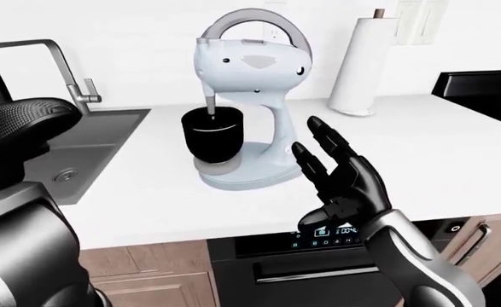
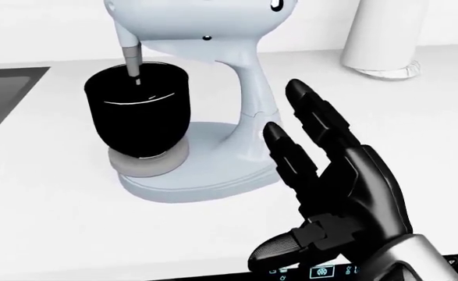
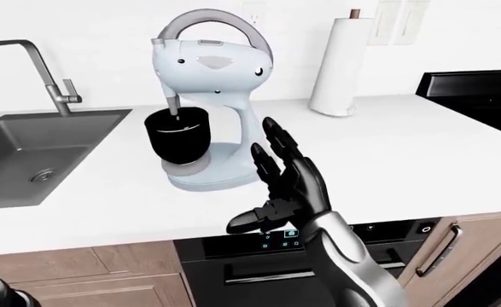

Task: Open the stand mixer head.

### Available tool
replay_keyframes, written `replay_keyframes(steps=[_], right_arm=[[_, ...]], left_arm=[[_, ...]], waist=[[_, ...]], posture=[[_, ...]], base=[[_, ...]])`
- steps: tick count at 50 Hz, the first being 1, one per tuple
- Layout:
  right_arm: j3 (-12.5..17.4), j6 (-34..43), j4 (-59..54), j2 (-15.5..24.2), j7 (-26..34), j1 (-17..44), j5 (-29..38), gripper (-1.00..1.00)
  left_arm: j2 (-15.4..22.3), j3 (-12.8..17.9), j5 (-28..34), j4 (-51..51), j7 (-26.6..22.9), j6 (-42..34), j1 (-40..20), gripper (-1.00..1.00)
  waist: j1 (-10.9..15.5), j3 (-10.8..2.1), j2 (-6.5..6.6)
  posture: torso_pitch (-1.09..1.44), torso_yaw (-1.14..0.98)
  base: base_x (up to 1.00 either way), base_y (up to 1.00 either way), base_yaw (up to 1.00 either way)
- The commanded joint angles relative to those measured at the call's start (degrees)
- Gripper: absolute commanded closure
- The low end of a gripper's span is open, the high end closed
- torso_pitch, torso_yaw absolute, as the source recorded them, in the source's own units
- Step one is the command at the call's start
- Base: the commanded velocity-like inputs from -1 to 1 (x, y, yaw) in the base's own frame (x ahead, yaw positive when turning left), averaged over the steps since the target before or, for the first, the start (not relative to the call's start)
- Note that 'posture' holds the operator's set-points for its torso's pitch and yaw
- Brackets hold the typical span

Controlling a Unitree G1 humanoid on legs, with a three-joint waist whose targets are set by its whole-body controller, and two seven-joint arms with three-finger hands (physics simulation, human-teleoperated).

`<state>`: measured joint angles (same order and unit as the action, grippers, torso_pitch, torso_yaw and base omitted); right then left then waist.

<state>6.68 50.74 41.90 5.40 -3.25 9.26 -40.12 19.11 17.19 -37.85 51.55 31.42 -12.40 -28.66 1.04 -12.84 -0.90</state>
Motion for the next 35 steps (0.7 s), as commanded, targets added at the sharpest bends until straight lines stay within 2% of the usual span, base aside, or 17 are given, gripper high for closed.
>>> replay_keyframes(steps=[1,35], right_arm=[[0.2,-1.9,1.4,0.0,0.5,1.2,0.2,-1.00],[-1.5,-7.3,-6.8,-1.1,5.8,2.2,6.5,-1.00]], left_arm=[[0.5,0.2,0.1,0.1,-0.5,0.4,-1.1,-1.00],[0.4,0.3,0.4,-0.1,-0.8,0.6,-0.9,-1.00]], waist=[[0.0,-0.25,0.16],[0.0,-0.40,0.48]], posture=[[-0.29,0.00],[-0.29,0.00]], base=[[0.00,0.00,0.00],[0.00,0.00,0.00]])
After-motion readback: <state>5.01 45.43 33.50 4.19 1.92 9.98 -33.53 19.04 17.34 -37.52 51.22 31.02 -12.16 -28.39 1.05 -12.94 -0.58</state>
